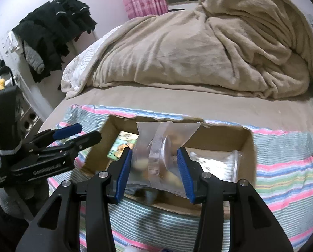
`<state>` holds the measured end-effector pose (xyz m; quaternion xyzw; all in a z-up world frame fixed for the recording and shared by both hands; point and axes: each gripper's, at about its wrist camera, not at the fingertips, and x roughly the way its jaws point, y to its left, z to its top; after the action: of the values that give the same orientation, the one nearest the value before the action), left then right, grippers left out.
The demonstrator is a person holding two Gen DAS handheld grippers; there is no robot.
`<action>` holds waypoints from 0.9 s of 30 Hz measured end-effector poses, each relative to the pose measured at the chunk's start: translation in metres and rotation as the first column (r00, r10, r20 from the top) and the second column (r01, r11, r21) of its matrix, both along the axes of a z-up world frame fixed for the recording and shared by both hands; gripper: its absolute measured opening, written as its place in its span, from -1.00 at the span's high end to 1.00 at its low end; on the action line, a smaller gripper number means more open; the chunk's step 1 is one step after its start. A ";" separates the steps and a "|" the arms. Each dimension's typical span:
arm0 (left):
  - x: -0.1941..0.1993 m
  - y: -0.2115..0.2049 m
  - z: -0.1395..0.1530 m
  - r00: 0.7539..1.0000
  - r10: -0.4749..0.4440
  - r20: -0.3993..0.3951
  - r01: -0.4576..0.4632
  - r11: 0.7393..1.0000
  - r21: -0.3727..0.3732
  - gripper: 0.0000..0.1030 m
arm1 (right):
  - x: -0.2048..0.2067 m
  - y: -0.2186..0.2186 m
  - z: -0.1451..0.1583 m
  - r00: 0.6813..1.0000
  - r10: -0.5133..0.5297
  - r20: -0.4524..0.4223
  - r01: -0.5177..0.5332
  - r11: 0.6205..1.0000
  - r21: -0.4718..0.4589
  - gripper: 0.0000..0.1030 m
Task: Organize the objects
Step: 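Carry tissue pack and snack bag over the box with both tools, then open both tools to release tissue pack and snack bag into the box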
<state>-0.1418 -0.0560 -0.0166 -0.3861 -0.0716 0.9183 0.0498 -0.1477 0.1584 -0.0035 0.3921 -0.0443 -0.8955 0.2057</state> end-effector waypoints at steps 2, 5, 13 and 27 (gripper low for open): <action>0.005 -0.009 -0.001 1.000 0.013 0.000 -0.013 1.000 0.006 -0.36 | -0.002 -0.010 0.002 1.000 0.011 -0.004 -0.011 1.000 0.006 0.09; 0.012 -0.025 -0.004 0.999 0.038 0.003 -0.038 0.999 0.019 -0.36 | -0.008 -0.026 0.001 1.000 0.027 -0.001 -0.027 1.000 0.010 0.09; 0.024 -0.058 -0.020 0.996 0.088 0.029 -0.089 0.995 0.040 -0.36 | -0.028 -0.068 -0.016 0.997 0.057 0.044 -0.057 0.998 0.015 0.09; 0.042 -0.064 -0.021 0.995 0.098 0.033 -0.100 0.992 0.074 -0.36 | -0.026 -0.089 -0.022 0.994 0.067 0.081 -0.068 0.998 0.018 -0.23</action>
<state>-0.1001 -0.1203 -0.0371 -0.3932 -0.1262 0.9106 0.0178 -0.1741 0.0693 -0.0258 0.4312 -0.0302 -0.8719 0.2298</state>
